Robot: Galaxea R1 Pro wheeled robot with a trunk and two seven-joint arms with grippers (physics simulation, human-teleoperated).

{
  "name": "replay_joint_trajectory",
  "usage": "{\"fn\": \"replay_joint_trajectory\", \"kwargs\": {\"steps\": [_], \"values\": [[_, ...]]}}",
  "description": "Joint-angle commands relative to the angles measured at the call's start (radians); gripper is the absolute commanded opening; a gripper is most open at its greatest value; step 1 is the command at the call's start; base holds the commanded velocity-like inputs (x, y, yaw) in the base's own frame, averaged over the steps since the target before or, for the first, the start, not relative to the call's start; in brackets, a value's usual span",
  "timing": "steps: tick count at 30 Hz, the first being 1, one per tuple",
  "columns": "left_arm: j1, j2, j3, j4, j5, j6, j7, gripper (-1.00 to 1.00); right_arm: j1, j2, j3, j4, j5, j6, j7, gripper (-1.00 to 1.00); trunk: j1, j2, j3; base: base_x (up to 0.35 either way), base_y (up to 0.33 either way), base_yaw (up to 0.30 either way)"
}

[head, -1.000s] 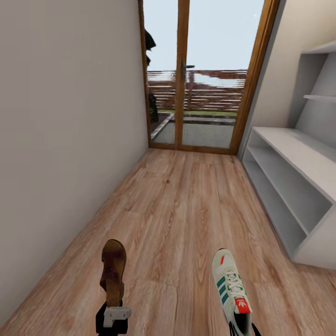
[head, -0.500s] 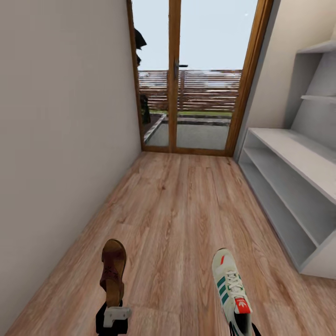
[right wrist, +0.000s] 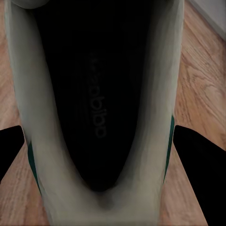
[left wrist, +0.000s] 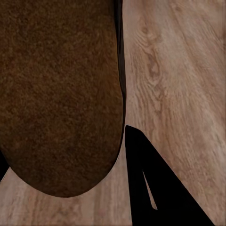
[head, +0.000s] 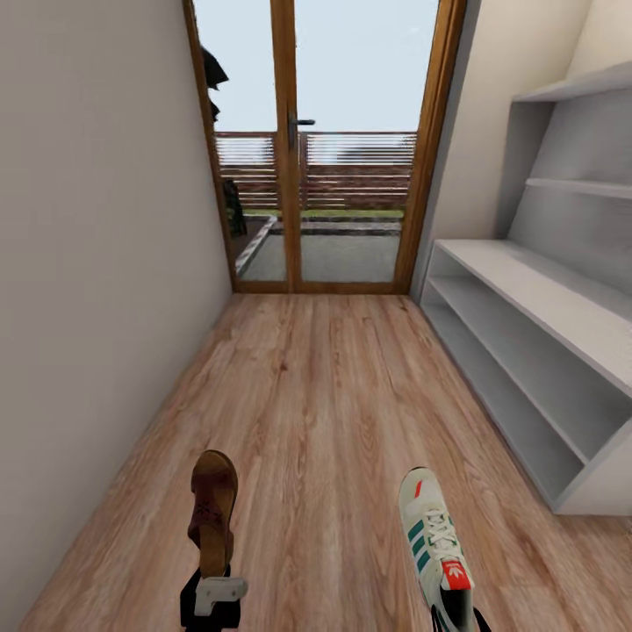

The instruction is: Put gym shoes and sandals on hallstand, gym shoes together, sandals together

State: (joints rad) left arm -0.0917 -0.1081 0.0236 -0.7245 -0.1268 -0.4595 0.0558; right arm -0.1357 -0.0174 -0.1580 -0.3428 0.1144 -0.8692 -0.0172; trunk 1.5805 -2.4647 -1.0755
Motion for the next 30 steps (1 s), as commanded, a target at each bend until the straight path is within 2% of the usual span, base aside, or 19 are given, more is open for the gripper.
{"fn": "replay_joint_trajectory", "kwargs": {"steps": [1, 11, 30], "values": [[0.000, -0.001, 0.002, 0.000, -0.014, -0.002, 0.006, -1.00, -0.001, 0.001, -0.007, 0.001, 0.010, -0.003, 0.000, -1.00, 0.000, 0.000, -0.001, 0.281, 0.209, -0.265], [0.000, -0.001, 0.002, 0.000, -0.016, -0.002, 0.006, -1.00, -0.001, 0.001, -0.007, 0.001, 0.010, -0.003, 0.000, -1.00, 0.000, 0.000, -0.001, 0.299, 0.144, -0.230], [0.000, -0.001, 0.002, 0.000, -0.016, -0.002, 0.007, -1.00, -0.001, 0.001, -0.008, 0.001, 0.010, -0.004, -0.001, -1.00, 0.000, 0.000, -0.001, 0.334, 0.005, -0.012]]}}
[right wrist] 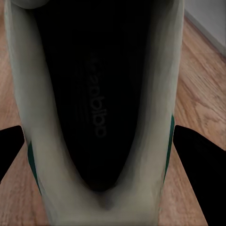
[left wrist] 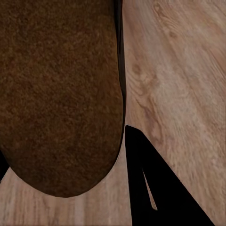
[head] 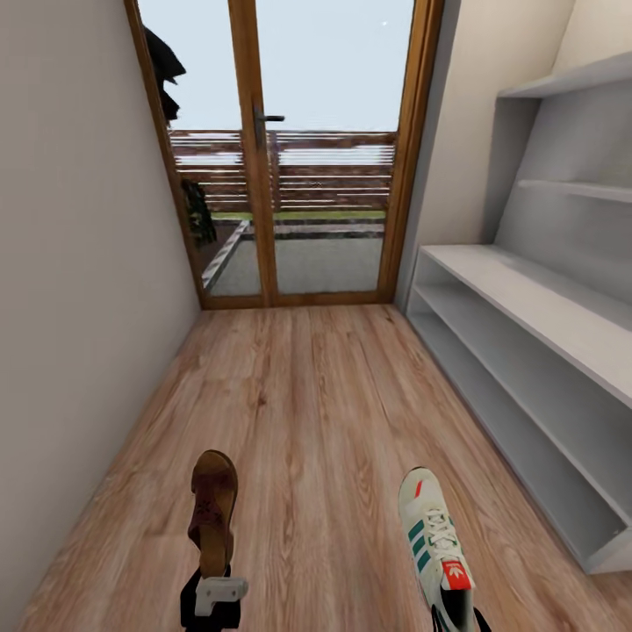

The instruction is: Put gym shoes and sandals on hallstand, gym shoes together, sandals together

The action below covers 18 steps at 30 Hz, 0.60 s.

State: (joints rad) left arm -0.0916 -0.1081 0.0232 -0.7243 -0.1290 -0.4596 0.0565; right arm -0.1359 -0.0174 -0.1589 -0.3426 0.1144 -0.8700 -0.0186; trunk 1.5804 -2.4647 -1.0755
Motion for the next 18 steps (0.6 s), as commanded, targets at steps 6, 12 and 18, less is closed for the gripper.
{"fn": "replay_joint_trajectory", "kwargs": {"steps": [6, 12, 18], "values": [[0.000, -0.001, 0.003, 0.000, -0.014, -0.002, 0.006, -1.00, -0.001, 0.001, -0.007, 0.000, 0.010, -0.003, 0.000, -1.00, 0.000, 0.000, -0.001, 0.335, 0.000, 0.000], [0.000, -0.001, 0.003, 0.000, -0.014, -0.002, 0.006, -1.00, -0.001, 0.001, -0.007, 0.001, 0.010, -0.003, -0.001, -1.00, 0.000, 0.000, -0.001, 0.335, 0.019, -0.107], [0.000, -0.001, 0.003, 0.000, -0.014, -0.002, 0.006, -1.00, -0.001, 0.001, -0.007, 0.001, 0.010, -0.003, -0.001, -1.00, 0.000, 0.000, -0.001, 0.335, 0.090, -0.243]]}}
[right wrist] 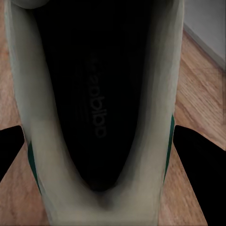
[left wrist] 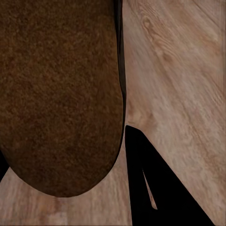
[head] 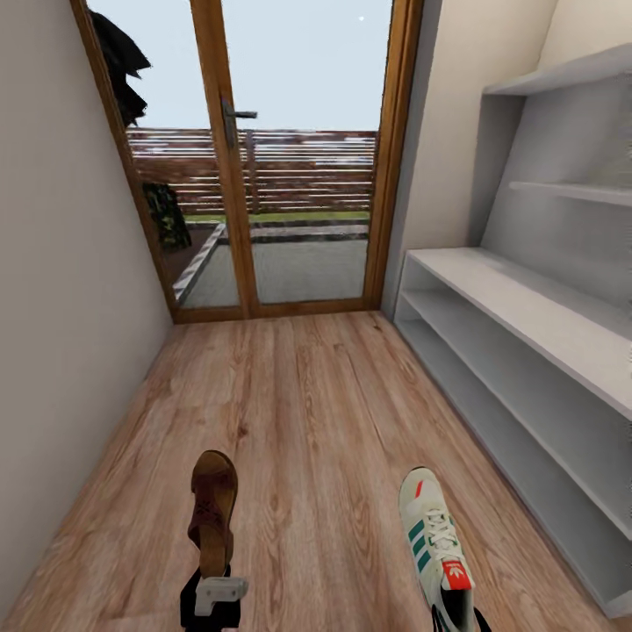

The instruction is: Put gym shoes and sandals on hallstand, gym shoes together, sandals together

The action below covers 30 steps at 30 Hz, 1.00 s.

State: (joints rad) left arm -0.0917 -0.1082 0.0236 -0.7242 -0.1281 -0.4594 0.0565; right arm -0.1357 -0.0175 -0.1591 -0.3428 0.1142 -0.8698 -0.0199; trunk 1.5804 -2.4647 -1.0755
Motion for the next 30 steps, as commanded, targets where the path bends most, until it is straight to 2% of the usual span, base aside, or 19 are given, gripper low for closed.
{"fn": "replay_joint_trajectory", "kwargs": {"steps": [1, 30], "values": [[0.000, -0.001, 0.002, 0.000, -0.014, -0.002, 0.006, -1.00, -0.001, 0.001, -0.007, 0.001, 0.010, -0.003, 0.000, -1.00, 0.000, 0.000, -0.001, 0.311, 0.158, -0.264], [0.000, -0.001, 0.002, 0.000, -0.015, -0.002, 0.006, -1.00, -0.001, 0.001, -0.007, 0.001, 0.010, -0.003, 0.000, -1.00, 0.000, 0.000, -0.001, 0.294, 0.184, -0.265]]}}
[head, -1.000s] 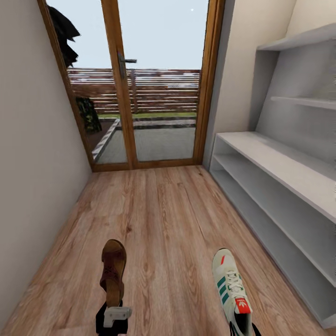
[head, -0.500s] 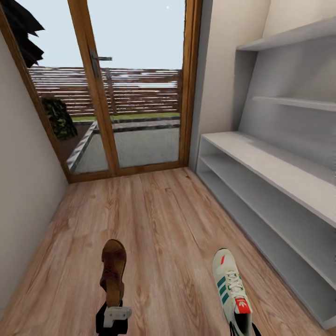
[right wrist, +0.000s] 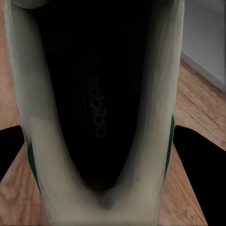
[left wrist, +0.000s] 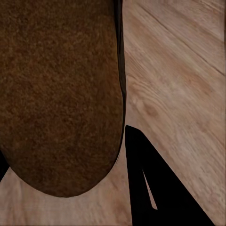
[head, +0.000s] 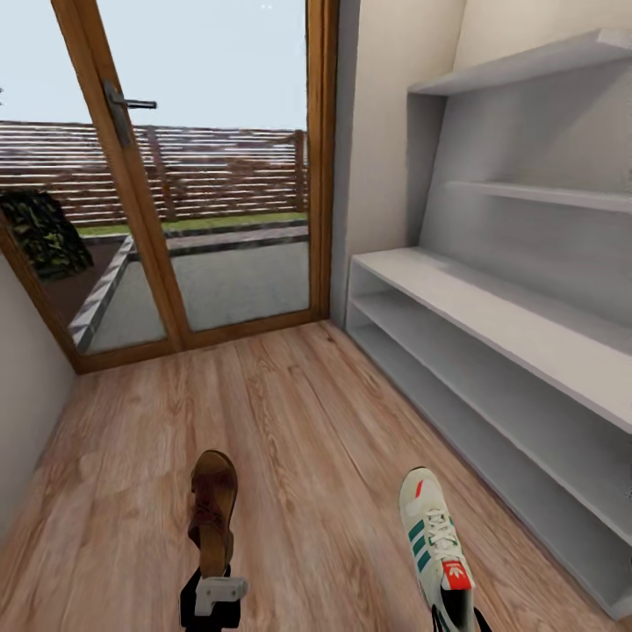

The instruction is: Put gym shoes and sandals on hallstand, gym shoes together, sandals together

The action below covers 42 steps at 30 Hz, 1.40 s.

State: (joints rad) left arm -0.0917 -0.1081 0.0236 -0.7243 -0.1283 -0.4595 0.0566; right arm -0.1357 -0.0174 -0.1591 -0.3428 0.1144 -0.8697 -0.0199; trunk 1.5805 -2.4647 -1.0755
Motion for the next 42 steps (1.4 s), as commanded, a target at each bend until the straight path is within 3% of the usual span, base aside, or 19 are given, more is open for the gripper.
{"fn": "replay_joint_trajectory", "kwargs": {"steps": [1, 42], "values": [[0.000, -0.001, 0.002, 0.000, -0.014, -0.002, 0.006, -1.00, -0.001, 0.001, -0.007, 0.001, 0.010, -0.003, 0.000, -1.00, 0.000, 0.000, -0.001, 0.286, 0.197, -0.265], [0.000, -0.001, 0.002, 0.000, -0.013, -0.002, 0.006, -1.00, -0.001, 0.001, -0.007, 0.001, 0.010, -0.003, 0.000, -1.00, 0.000, 0.000, -0.001, 0.277, 0.213, -0.265]]}}
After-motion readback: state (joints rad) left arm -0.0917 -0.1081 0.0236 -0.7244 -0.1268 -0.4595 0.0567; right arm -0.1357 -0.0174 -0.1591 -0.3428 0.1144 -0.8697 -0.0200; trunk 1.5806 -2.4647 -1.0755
